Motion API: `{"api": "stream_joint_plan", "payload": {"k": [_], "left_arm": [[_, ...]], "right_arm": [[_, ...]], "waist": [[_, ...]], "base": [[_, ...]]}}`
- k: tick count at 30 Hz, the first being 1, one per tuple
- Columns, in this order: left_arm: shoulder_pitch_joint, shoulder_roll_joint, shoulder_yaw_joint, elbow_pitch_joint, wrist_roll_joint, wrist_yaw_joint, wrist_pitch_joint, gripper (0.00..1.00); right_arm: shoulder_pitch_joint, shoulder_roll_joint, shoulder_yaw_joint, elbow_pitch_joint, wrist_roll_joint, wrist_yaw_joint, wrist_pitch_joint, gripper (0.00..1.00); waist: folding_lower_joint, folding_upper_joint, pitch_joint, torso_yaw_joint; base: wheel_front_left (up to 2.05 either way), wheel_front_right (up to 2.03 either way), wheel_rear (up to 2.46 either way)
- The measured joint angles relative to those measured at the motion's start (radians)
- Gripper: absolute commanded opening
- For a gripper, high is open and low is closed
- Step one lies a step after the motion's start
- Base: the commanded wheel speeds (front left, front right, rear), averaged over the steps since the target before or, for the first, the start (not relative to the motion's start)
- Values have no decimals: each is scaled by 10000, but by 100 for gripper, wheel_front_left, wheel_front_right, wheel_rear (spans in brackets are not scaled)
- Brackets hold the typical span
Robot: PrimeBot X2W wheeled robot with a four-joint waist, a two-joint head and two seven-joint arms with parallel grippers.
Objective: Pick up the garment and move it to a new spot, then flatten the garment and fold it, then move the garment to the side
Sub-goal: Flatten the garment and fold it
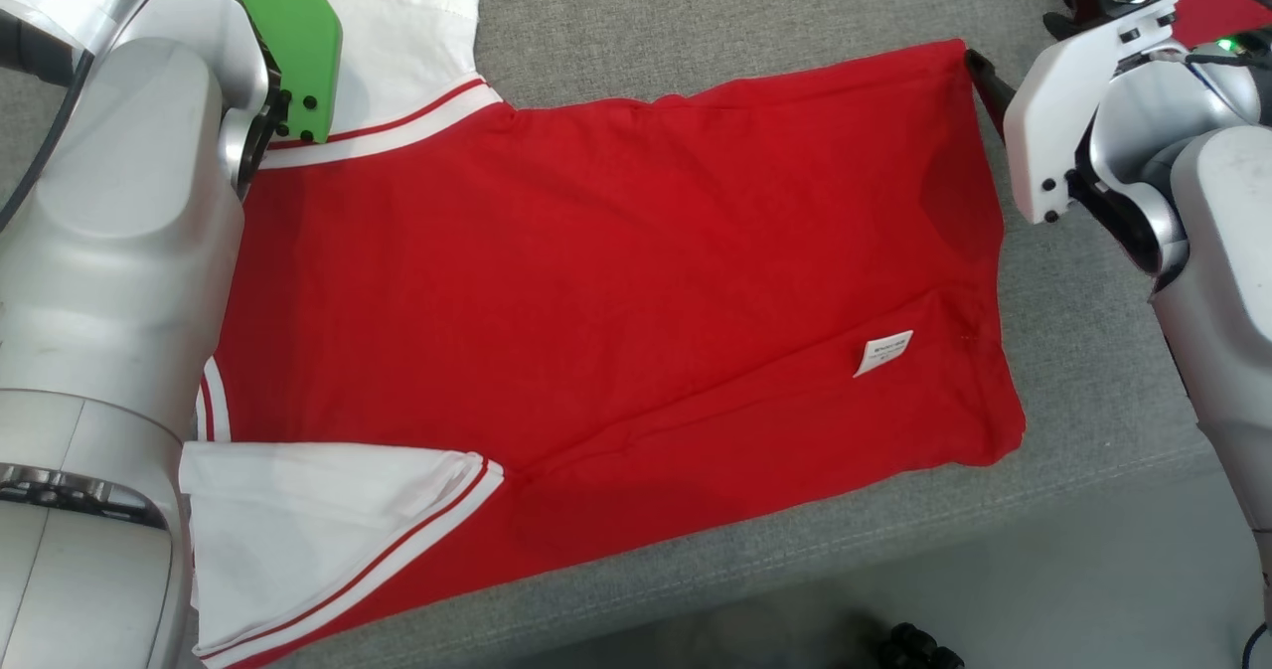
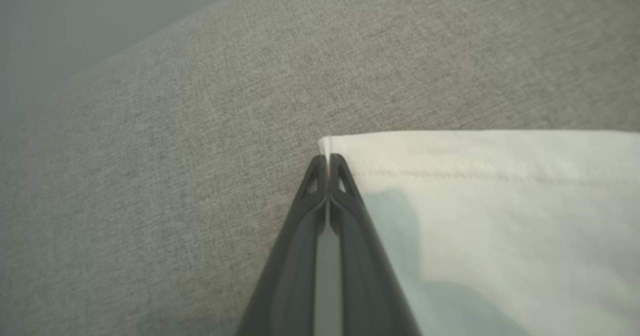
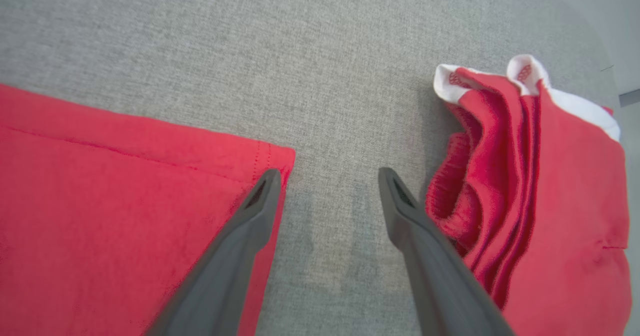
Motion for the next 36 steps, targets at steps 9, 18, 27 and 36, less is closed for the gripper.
{"api": "stream_joint_plan", "payload": {"k": [9,18,27,36], "left_arm": [[29,-330,-96,322,-134,-31,-255,0],[-29,-464,-180,548,-293,-88,-449,0],[-165,-600,-255,769,-435,-153,-663,0],[-47,-729,-44,920,-796,-88,-1342,0]], "right_arm": [[-27,-86,-213,21,-52,-2,69,100],[-168,58,334,458,201,-2,464,100],[-589,244,456,1127,487,0,418,22],[-527,105,581,1175,629,0,173,0]], "waist": [[-1,0,-91,176],[-1,0,-15,377],[-1,0,64,511],[-1,0,-202,611]], "base": [[0,0,0],[0,0,0],[0,0,0],[0,0,0]]}}
